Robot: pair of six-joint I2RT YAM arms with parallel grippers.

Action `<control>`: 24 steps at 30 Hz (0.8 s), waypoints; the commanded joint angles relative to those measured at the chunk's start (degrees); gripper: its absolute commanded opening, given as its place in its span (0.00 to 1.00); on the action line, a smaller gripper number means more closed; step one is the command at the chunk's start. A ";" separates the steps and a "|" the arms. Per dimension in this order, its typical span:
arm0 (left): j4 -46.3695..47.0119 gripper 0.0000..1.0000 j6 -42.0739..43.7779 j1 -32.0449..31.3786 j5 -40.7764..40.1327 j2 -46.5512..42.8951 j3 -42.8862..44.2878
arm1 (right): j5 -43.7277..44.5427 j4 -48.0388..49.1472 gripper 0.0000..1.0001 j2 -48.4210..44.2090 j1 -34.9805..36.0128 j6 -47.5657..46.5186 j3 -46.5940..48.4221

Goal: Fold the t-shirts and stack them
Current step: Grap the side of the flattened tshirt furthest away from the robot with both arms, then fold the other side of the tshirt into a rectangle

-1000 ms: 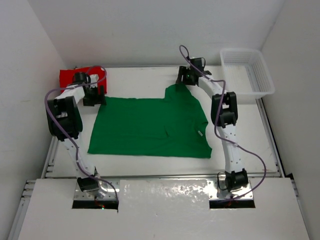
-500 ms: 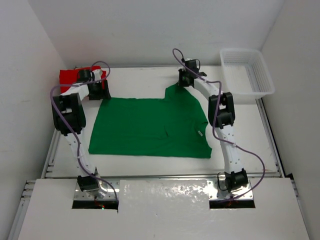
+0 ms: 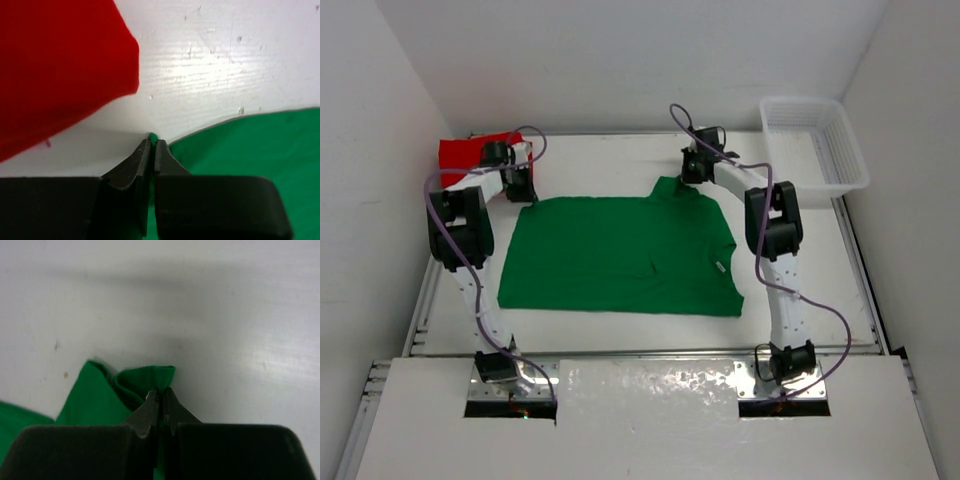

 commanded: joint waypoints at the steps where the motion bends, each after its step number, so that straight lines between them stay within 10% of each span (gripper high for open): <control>1: -5.75 0.00 3.15 0.37 -2.73 -4.67 -1.73 | -2.12 2.28 0.00 -9.13 -0.70 1.55 -6.48; 15: -0.65 0.00 26.88 1.42 -0.45 -33.68 -29.32 | -1.51 16.70 0.00 -58.28 -1.06 6.30 -65.71; 24: -6.98 0.00 36.20 3.18 0.43 -37.03 -32.59 | -1.59 12.49 0.00 -71.92 -0.97 6.83 -77.71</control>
